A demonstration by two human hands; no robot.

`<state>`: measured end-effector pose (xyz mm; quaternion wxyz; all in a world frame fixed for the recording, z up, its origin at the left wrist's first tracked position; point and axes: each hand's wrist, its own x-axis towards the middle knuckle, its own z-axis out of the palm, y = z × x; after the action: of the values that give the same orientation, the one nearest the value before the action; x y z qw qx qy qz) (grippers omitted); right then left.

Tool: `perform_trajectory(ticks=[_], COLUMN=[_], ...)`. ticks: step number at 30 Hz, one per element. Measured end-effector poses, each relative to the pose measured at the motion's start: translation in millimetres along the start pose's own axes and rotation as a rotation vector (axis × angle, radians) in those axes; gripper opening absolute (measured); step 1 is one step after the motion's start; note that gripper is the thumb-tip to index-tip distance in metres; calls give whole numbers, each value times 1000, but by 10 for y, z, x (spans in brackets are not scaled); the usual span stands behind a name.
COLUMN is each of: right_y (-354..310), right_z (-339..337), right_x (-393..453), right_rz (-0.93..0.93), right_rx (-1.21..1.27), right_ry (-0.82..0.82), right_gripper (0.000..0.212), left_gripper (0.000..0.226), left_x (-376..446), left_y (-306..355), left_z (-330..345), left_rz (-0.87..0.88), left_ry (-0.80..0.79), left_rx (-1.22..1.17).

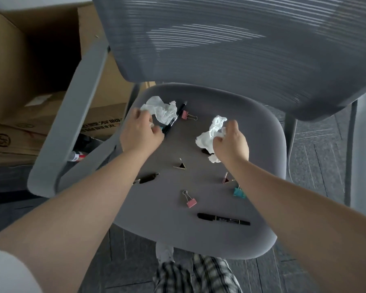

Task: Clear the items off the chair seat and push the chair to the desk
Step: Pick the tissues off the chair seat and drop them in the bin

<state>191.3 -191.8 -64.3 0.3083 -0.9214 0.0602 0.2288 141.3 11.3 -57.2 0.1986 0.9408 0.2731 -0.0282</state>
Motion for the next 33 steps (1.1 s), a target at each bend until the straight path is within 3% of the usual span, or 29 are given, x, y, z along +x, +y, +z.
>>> perform_trajectory(ticks=[5,8,11,14,19,23,30,33], right_y=[-139,-129,-91,-41,-20,-108,-293,-431], right_z=[91,156,173,178,188,112,37,17], right_x=[171,294,364,392,423,355,3,-254], right_rz=[-12,10,76,91,46,6,-174,-243], right_rx=[57,32,-23,-85,-67,-50,-202,-269], right_ry=[-63,-53,-105,-185,-186,-190,-290,-385], right_gripper=[41,40,52,57,34,28,29,19], left_gripper=[70,80,74,46,23,11,20,27], left_x=[388,497,534,560,558,460,-198,-505], left_y=[68,63,49,5,-73,-67,-230,-371], left_z=[67,144,261,377,399,253,-164,-426], left_rz=[46,85,93,107,88,64,73,52], left_ry=[-196,-304,-384,-397,-228,-175,-244,-330], left_rx=[-16,85,189,159,111,62,64,52])
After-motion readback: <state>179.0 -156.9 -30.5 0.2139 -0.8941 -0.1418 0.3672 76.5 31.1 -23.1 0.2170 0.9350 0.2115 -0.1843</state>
